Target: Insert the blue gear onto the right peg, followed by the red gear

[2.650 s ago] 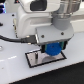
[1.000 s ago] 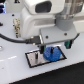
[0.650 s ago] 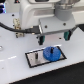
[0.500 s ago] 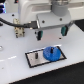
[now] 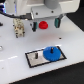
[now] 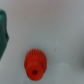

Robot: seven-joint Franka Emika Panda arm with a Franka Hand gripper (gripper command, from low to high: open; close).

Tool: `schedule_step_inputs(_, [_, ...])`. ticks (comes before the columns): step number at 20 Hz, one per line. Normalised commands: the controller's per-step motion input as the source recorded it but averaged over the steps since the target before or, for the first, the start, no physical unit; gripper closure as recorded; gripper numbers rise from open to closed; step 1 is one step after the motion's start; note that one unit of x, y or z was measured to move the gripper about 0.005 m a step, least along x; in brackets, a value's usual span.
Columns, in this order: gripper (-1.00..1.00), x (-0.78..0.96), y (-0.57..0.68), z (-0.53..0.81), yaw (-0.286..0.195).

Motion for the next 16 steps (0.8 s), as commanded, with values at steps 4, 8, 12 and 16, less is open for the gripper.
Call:
schedule_step_inputs(4, [-1.00,-0.60,0.14,-0.24,0.000])
schedule_step_inputs(8, [-1.00,-0.57,0.21,-0.23,0.000])
schedule_step_inputs(12, [-1.00,-0.44,0.29,-0.17,0.000])
schedule_step_inputs(16, [-1.00,-0.28,0.32,-0.20,0.000])
